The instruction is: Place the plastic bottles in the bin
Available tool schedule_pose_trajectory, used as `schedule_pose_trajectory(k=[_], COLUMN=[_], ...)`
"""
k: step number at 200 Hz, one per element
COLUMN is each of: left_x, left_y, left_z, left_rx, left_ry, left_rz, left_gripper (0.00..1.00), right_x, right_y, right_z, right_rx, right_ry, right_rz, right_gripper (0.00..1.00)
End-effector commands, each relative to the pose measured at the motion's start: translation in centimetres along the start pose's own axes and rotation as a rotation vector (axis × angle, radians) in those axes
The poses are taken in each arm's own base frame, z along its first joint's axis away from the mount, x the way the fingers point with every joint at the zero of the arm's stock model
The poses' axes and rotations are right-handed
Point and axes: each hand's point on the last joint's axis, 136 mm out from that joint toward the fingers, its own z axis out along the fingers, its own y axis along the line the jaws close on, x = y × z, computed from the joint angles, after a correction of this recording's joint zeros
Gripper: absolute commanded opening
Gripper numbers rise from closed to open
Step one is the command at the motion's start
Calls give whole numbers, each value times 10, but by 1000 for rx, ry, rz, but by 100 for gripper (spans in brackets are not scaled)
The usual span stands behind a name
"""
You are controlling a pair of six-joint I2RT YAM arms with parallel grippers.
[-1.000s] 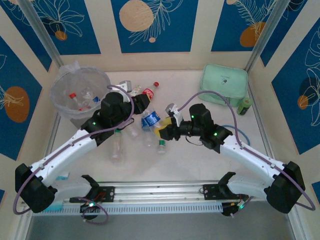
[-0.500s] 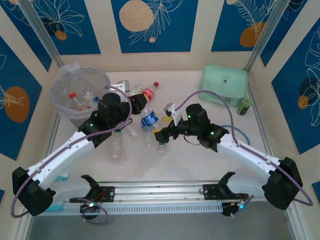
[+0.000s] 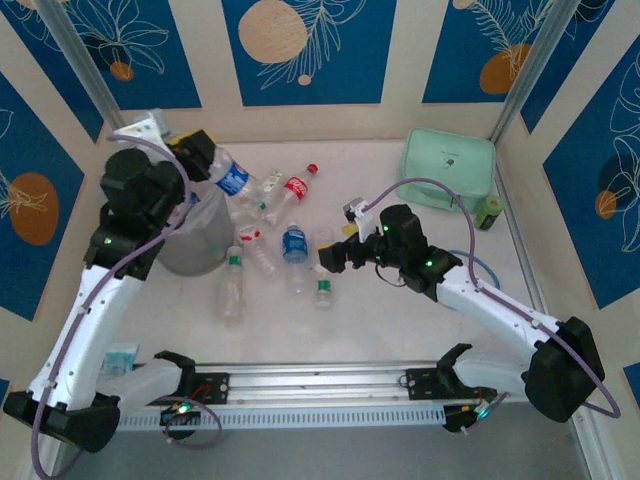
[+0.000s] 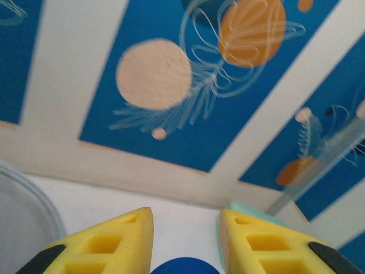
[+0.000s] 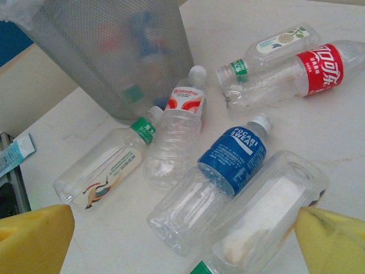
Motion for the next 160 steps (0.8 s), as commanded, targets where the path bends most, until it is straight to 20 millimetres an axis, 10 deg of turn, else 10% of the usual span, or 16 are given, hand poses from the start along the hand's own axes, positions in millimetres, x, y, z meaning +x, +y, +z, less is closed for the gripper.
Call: schedule_pose_trajectory(k=[1, 84, 160], left_x=[-19, -59, -37], left_y=[15, 77, 128], left_z=[-7, -1, 25], left_rx=[-51, -248, -420], left_ry=[-15, -75, 69], left_rz=[82, 86, 202], left_gripper=[0, 0, 0], right_x=[3, 27, 36], right_y=[-4, -29, -41], right_z=[-6, -27, -34], right_rx=[25, 40, 28], right_ry=[16, 38, 38], right_rz=[4, 105, 155], right_gripper=[99, 100, 99])
